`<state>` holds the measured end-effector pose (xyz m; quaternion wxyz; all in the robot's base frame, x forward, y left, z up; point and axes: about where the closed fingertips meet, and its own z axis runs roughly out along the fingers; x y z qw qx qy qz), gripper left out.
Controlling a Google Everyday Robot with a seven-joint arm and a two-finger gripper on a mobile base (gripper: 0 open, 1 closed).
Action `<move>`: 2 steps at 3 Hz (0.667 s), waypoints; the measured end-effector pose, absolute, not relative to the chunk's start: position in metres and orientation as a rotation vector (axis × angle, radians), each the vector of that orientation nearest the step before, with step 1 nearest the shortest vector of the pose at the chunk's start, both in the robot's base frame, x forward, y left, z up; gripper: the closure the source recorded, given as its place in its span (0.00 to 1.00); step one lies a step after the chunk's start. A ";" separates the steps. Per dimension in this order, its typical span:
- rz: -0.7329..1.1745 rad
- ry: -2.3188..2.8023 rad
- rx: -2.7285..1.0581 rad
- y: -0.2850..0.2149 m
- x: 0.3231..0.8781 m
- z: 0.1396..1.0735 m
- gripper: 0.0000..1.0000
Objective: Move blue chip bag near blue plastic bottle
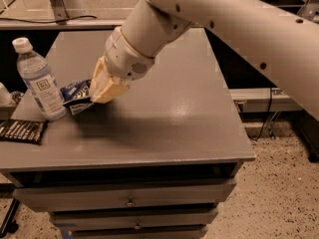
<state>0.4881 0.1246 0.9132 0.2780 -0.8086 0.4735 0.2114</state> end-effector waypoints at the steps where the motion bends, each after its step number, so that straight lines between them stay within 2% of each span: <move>1: 0.544 1.260 -2.205 0.130 0.487 0.906 0.82; 2: 0.523 1.273 -2.201 0.128 0.495 0.903 0.59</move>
Offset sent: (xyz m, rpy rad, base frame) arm 0.0199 -0.0027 -0.0147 -0.0408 -0.0338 -0.0245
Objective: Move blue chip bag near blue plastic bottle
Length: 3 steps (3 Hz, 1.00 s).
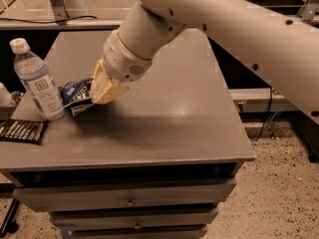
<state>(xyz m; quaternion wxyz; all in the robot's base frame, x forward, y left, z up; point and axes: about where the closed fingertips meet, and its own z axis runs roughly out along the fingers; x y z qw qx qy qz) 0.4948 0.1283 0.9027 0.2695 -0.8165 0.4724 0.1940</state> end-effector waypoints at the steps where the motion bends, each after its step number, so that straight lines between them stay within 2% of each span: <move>1: 0.508 1.288 -2.188 0.124 0.501 0.901 0.35; 2: 0.503 1.303 -2.180 0.119 0.505 0.899 0.12; 3: 0.503 1.318 -2.173 0.114 0.506 0.900 0.00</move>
Offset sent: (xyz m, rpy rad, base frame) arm 0.0165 -0.0183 -0.0061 -0.0041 -0.0030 -0.0530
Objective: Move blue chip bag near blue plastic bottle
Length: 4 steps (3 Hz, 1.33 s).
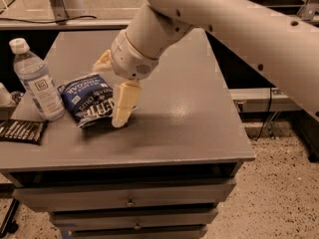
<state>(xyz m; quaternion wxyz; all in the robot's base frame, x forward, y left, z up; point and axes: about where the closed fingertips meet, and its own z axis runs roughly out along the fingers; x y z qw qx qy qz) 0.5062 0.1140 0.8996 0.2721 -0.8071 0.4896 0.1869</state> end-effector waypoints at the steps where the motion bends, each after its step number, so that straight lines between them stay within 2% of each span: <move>1: 0.503 1.382 -2.116 0.092 0.524 0.912 0.00; 3: 0.475 1.654 -1.917 -0.028 0.604 0.950 0.00; 4: 0.390 1.658 -1.852 -0.056 0.620 0.982 0.00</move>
Offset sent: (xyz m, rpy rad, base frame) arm 0.1437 -0.1614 0.1076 0.0857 0.0222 -0.3770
